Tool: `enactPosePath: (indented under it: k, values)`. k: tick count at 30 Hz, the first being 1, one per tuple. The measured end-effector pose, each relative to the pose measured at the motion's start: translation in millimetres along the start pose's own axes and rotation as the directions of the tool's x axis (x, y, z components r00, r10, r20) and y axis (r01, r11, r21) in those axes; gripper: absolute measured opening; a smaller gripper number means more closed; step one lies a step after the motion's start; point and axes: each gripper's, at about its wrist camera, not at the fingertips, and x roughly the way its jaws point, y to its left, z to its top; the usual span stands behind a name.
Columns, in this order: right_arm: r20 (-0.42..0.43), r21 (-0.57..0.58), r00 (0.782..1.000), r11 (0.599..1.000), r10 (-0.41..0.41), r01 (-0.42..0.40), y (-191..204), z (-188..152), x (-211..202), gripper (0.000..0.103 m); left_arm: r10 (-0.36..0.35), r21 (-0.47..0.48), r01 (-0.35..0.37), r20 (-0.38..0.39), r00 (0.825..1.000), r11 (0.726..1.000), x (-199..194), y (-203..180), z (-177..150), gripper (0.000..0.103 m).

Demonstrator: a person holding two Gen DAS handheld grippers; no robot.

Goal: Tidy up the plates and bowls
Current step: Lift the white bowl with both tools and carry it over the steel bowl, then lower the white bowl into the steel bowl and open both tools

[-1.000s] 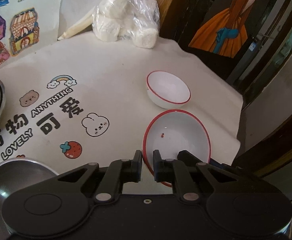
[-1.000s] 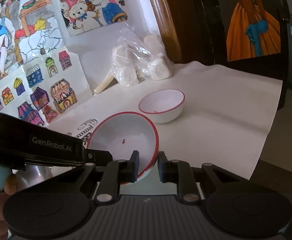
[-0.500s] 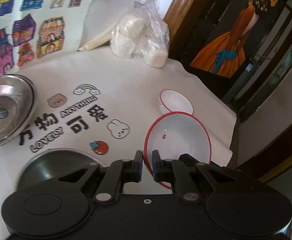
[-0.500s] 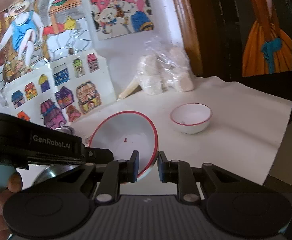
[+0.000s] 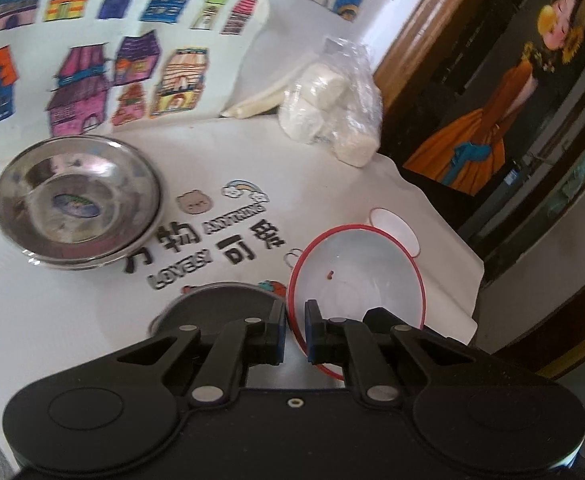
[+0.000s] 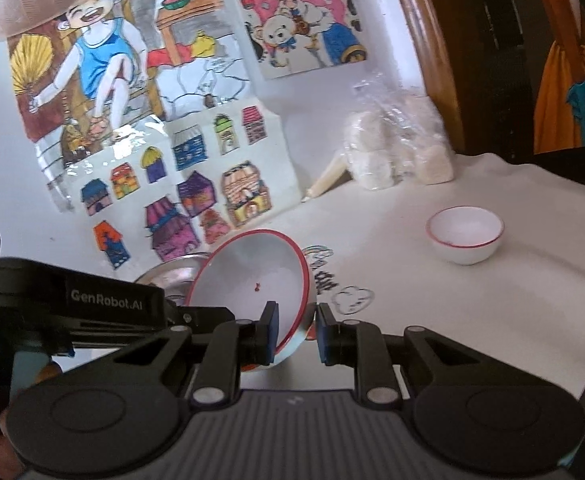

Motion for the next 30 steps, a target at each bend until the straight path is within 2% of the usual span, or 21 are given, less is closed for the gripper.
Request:
enactPosePath:
  k: [8, 13, 21, 30]
  values:
    - [-0.048, -0.013, 0.998, 0.999, 0.043, -0.043, 13.1, -7.4, 7.2, 0.022, 0.027, -0.014, -0.027, 0.013, 1.0, 1.0, -14.1, 18.7, -10.3, 0.01]
    - [-0.086, -0.011, 0.995, 0.998, 0.057, -0.058, 16.5, -14.1, 11.1, 0.022, 0.041, -0.026, -0.042, -0.014, 0.999, 0.999, -12.7, 28.5, -17.5, 0.01]
    - [-0.141, -0.026, 0.989, 0.998, 0.05, -0.055, 22.4, -22.1, 18.8, 0.022, 0.095, -0.032, -0.097, -0.056, 0.994, 0.995, -7.3, 39.5, -25.1, 0.01]
    - [-0.159, -0.032, 0.986, 0.998, 0.046, -0.052, 25.0, -22.8, 23.1, 0.022, 0.106, -0.018, -0.107, -0.059, 0.993, 0.994, -6.7, 38.3, -24.1, 0.011]
